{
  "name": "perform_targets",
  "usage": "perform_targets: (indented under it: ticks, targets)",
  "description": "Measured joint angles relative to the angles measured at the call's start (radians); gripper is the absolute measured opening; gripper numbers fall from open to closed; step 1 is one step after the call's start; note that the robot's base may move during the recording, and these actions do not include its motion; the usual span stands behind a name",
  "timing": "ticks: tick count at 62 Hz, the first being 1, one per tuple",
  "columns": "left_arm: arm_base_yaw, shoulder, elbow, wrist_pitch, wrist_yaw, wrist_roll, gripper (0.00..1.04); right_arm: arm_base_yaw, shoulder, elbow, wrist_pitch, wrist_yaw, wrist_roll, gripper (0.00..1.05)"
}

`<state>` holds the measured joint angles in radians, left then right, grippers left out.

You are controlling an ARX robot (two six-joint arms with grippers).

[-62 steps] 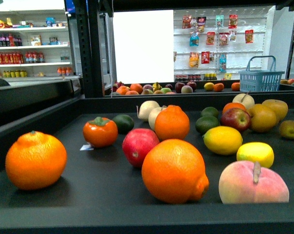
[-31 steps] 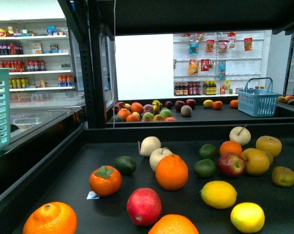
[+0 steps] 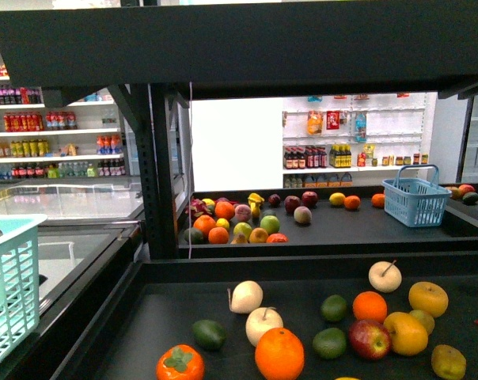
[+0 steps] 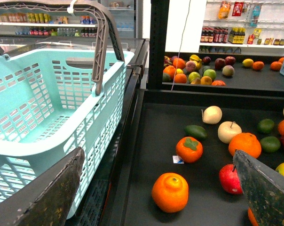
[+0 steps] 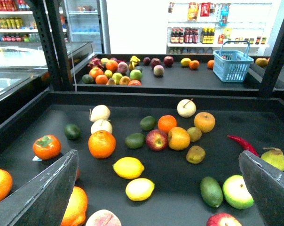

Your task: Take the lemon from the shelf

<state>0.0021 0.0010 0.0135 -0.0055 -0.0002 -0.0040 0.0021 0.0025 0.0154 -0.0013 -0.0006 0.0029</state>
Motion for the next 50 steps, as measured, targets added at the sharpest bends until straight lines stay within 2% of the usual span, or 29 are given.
perform_targets:
  ticks: [17,21,24,30,39,50]
  targets:
    - [0.0,0.0,0.0,0.0,0.0,0.0,0.97,0.0,0.0,0.0,0.0,0.0,0.0,1.02]
    - [0.003,0.089,0.06,-0.155,0.08,-0.153,0.97,0.0,0.0,0.0,0.0,0.0,0.0,1.02]
    - [0.014,0.172,0.087,-0.169,0.138,-0.294,0.97,0.0,0.0,0.0,0.0,0.0,0.0,1.02]
    - [0.116,0.376,0.174,-0.03,0.253,-0.539,0.97,0.0,0.0,0.0,0.0,0.0,0.0,1.02]
    - [0.342,0.77,0.418,0.212,0.438,-0.864,0.97,0.0,0.0,0.0,0.0,0.0,0.0,1.02]
    - [0.471,1.132,0.616,0.309,0.484,-1.142,0.97,0.0,0.0,0.0,0.0,0.0,0.0,1.02]
